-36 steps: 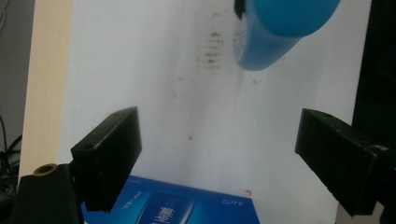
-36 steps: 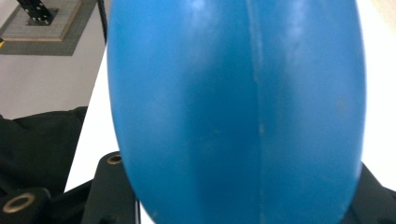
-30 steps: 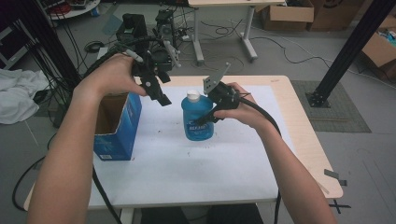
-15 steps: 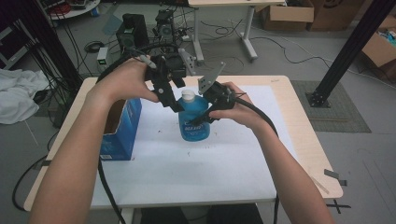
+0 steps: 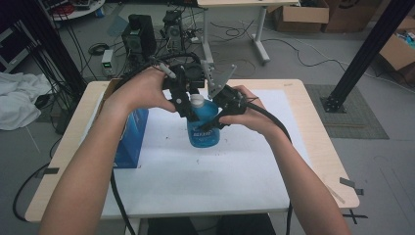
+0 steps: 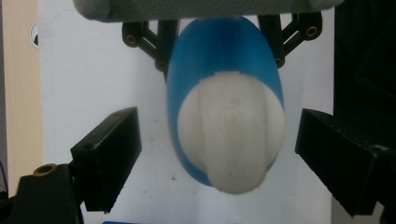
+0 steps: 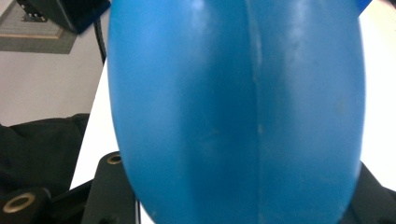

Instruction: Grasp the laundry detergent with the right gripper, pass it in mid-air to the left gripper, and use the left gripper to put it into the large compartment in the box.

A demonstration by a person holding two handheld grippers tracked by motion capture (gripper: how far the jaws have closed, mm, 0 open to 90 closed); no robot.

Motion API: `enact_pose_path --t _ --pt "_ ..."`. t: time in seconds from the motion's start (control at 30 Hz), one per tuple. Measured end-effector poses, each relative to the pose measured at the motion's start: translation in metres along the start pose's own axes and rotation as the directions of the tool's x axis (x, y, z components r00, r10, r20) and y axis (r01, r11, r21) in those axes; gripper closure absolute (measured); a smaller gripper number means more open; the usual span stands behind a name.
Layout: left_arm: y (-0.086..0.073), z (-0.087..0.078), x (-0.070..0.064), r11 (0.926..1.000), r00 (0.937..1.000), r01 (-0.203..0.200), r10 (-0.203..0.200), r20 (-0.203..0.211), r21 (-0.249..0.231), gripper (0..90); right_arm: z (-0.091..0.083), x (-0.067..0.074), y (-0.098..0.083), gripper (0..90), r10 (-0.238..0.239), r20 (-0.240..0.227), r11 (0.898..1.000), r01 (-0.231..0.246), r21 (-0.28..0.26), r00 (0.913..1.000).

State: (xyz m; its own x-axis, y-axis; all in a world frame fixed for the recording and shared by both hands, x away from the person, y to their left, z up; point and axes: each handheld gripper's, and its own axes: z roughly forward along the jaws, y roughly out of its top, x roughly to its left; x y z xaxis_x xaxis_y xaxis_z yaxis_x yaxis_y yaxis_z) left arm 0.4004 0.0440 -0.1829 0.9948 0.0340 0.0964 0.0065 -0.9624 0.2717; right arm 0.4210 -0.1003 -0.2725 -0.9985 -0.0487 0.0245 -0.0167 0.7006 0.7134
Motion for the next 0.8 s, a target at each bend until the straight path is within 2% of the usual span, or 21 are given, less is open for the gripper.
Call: enact_pose_path --t 0.17,0.23,0.33,0.5,0.8 --pt "0.005 0.003 -0.001 0.9999 0.9999 -0.015 0.015 -0.004 0.005 15.5 -0.001 0.000 -0.001 44.9 0.002 -0.006 1.000 -0.002 0.003 1.0000" --pt "0.006 0.005 0.000 0.9999 0.9999 -0.005 0.005 0.011 0.013 15.5 0.000 -0.001 -0.001 44.8 0.004 -0.007 1.000 -0.004 0.005 1.0000" --pt "0.007 0.008 0.000 0.9998 0.9999 -0.007 0.007 0.012 0.019 15.7 -0.001 0.000 -0.001 44.9 0.014 -0.021 1.000 -0.014 0.001 0.9997" --pt "0.008 0.012 0.000 0.9997 0.9999 -0.008 0.007 0.015 0.022 15.9 -0.003 0.000 -0.001 44.9 0.017 -0.019 1.000 -0.017 -0.007 0.9997" --pt "0.010 0.015 0.002 0.9996 0.9995 -0.013 0.012 0.030 0.024 25.1 -0.004 0.000 -0.003 44.9 0.030 -0.022 1.000 -0.031 -0.004 0.9993"
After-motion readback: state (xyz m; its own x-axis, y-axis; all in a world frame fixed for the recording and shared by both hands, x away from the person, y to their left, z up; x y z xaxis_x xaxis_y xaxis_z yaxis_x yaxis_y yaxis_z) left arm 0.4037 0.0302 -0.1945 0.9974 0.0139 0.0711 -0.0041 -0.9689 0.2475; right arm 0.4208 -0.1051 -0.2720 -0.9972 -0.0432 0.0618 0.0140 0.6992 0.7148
